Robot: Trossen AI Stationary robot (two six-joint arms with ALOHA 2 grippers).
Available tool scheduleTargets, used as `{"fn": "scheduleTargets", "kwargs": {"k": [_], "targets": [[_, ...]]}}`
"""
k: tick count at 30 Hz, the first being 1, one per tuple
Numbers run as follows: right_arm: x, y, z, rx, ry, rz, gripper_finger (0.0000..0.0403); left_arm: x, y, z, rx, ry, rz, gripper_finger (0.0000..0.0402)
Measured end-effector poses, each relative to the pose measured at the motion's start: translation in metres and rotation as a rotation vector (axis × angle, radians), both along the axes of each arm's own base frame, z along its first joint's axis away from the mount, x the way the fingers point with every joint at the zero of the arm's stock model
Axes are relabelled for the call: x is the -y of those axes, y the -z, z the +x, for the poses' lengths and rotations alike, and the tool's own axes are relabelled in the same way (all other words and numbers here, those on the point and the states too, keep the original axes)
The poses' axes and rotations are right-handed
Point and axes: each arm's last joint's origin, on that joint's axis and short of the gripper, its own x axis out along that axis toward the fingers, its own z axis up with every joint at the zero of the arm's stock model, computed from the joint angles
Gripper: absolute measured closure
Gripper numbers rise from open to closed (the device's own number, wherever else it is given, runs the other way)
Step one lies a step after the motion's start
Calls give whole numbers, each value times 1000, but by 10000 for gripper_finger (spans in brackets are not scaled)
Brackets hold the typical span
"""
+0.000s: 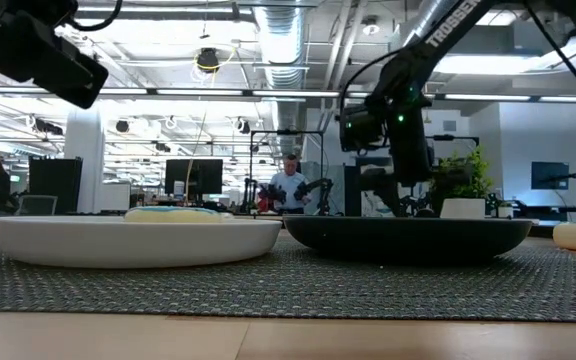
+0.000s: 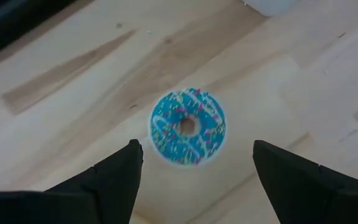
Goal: Pick & Place donuts
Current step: Put the small blue donut on the black plate
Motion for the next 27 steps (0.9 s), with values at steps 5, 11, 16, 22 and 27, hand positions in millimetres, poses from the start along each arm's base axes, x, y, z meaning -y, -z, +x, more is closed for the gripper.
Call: {"fn": "scheduleTargets", "kwargs": {"k": [5, 11, 16, 22, 27], "targets": [[7, 3, -1, -2, 14, -27, 108, 0, 1, -1, -18, -6, -12, 401], [18, 5, -2, 18, -4, -38, 108, 0, 2, -1, -24, -9, -17, 401], [19, 11, -8, 26, 37, -19, 108, 0, 2, -1, -25, -13, -26, 401], [14, 20, -12, 52, 32, 8, 108, 0, 2, -1, -26, -17, -34, 401], [10, 21, -11, 36, 15, 1, 118, 0, 2, -1, -25, -18, -36, 401]]}}
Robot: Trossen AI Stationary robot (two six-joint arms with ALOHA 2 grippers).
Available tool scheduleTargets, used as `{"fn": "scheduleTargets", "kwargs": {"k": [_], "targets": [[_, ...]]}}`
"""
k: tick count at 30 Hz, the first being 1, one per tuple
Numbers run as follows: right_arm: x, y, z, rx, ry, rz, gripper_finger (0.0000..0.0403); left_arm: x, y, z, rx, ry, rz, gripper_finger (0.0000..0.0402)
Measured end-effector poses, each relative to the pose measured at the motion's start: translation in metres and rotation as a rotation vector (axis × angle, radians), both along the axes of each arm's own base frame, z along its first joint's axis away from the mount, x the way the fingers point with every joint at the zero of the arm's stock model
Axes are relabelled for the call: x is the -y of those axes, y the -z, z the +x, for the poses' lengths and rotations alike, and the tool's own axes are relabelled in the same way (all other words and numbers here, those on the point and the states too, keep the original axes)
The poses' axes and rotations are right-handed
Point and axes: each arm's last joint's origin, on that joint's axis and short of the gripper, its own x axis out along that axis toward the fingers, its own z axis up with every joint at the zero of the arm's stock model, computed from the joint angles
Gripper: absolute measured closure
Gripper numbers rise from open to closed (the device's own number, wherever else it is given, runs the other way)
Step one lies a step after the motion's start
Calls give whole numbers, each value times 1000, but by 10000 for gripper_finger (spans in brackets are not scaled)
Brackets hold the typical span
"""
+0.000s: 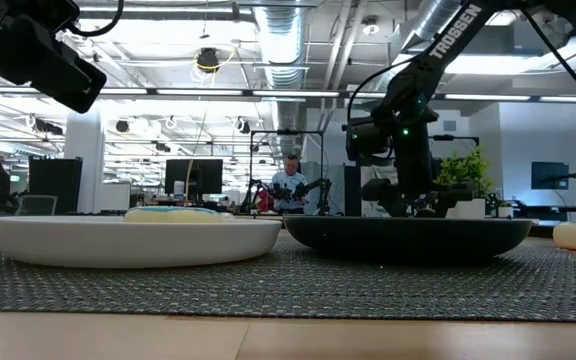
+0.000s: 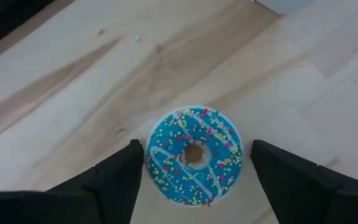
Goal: Pick & Place donuts
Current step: Put the small blue donut on the black plate
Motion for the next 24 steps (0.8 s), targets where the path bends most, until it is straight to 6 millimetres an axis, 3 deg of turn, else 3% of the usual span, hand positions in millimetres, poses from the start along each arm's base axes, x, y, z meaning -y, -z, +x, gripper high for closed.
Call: {"fn": "scheduleTargets", "kwargs": {"k": [13, 24], "targets": [[-2, 1, 0, -12, -12, 9, 180, 0, 0, 0, -3, -9, -26, 401], [-14, -18, 5, -52, -236, -26, 191, 0, -1, 0, -2, -37, -61, 401]]}}
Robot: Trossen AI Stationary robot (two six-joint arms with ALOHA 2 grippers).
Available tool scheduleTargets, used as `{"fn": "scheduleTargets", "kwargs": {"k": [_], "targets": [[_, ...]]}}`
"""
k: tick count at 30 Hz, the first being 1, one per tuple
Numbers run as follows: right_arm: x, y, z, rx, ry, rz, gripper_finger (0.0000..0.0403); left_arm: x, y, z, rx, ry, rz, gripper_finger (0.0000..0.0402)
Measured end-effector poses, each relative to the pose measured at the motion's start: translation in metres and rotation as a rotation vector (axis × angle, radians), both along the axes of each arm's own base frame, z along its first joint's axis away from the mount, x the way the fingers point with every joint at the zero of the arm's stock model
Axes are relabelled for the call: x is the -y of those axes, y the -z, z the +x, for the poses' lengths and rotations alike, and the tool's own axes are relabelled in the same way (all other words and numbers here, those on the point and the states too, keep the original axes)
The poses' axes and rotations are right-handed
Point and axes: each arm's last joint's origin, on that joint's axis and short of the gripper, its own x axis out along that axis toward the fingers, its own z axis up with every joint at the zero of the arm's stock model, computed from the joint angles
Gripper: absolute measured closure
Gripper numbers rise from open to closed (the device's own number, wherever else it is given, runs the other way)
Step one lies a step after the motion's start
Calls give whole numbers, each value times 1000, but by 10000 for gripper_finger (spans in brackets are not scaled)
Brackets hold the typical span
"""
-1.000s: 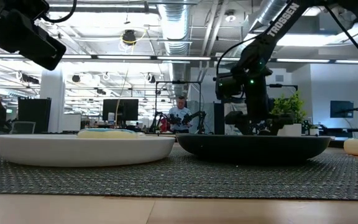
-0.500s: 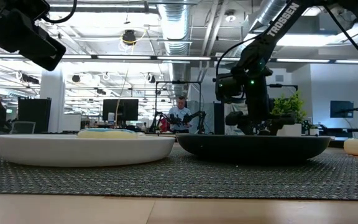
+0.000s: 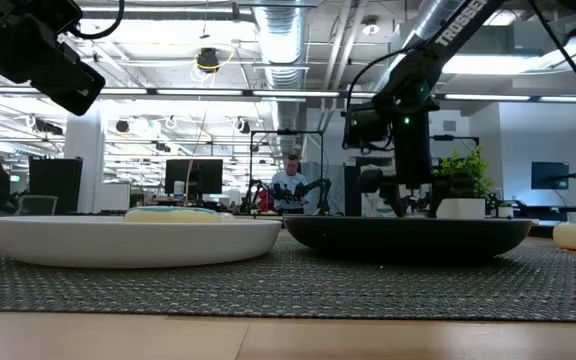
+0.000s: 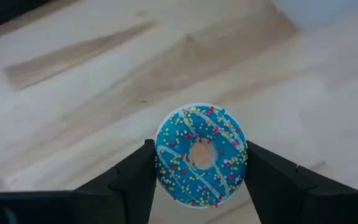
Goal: Pick & Place donuts
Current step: Put the small blue donut on the black plate
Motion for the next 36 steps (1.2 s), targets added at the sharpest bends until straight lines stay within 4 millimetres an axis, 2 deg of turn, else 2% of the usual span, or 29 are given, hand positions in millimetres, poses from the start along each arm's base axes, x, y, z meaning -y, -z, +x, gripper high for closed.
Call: {"fn": "scheduleTargets", "kwargs": {"k": [4, 9, 17, 21, 25, 29, 36], "targets": [[-13, -19, 4, -48, -206, -42, 193, 0, -1, 0, 5, -28, -30, 401], [-39, -47, 10, -107, -568, -77, 195, -1, -1, 0, 0, -49, -76, 401], [-105, -92, 21, -100, -1187, -192, 196, 0, 1, 0, -21, -50, -94, 402], [-143, -103, 24, -35, -1485, -195, 196, -1, 1, 0, -22, -56, -86, 401], [-181, -99, 28, -27, -1708, -200, 196, -1, 1, 0, -20, -84, -95, 401], [-218, -83, 35, -44, -1887, -186, 196, -2, 1, 0, -16, -108, -91, 401], [-262, -44, 44, -73, -2003, -124, 196, -2, 1, 0, -13, -103, -78, 401]]}}
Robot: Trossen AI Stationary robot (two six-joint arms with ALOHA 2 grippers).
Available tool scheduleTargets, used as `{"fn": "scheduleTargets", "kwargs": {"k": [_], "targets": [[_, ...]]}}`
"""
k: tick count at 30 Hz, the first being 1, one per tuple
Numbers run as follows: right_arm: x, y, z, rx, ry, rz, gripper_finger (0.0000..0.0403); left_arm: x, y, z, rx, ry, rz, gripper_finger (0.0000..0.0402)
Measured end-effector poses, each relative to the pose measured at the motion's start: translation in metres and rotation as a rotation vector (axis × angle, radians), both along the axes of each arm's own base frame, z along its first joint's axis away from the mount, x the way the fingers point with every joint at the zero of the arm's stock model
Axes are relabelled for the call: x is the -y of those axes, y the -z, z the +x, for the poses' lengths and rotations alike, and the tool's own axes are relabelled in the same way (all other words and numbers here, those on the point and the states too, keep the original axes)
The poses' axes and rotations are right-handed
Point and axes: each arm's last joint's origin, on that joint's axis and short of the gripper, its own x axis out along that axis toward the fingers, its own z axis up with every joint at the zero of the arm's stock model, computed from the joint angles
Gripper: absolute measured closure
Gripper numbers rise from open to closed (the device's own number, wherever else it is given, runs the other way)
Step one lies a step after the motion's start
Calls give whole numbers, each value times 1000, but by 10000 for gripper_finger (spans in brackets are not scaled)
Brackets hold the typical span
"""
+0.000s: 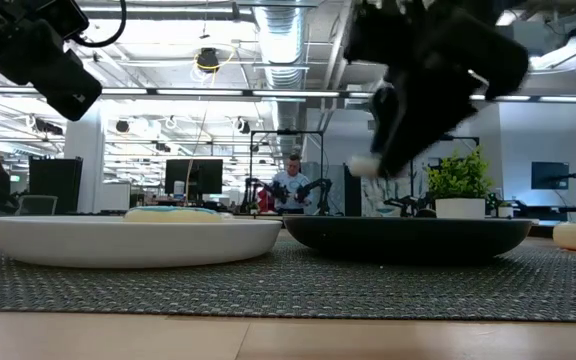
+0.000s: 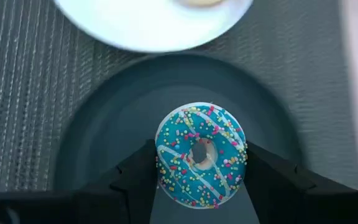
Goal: Pick & Place donuts
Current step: Put the small blue donut on the black plate
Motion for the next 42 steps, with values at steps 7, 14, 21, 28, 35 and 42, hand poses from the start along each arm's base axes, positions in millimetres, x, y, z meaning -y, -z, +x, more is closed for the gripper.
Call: {"fn": "scheduleTargets", "kwargs": {"k": [7, 14, 21, 28, 35, 42], "targets": [[-9, 24, 27, 54, 82, 71, 196, 0, 2, -1, -22, 10, 30, 402], [-6, 42, 52, -47, 106, 104, 196, -1, 5, -2, -55, 16, 51, 402], [2, 33, 65, -84, 204, 131, 196, 0, 3, -2, -32, 38, 97, 402], [6, 23, 65, -74, 229, 148, 196, 0, 3, -1, -29, 38, 99, 401], [6, 28, 62, -114, 247, 141, 196, 0, 3, -1, -27, 38, 98, 402], [6, 28, 62, -111, 261, 147, 187, 0, 3, -1, -25, 38, 98, 402]]}}
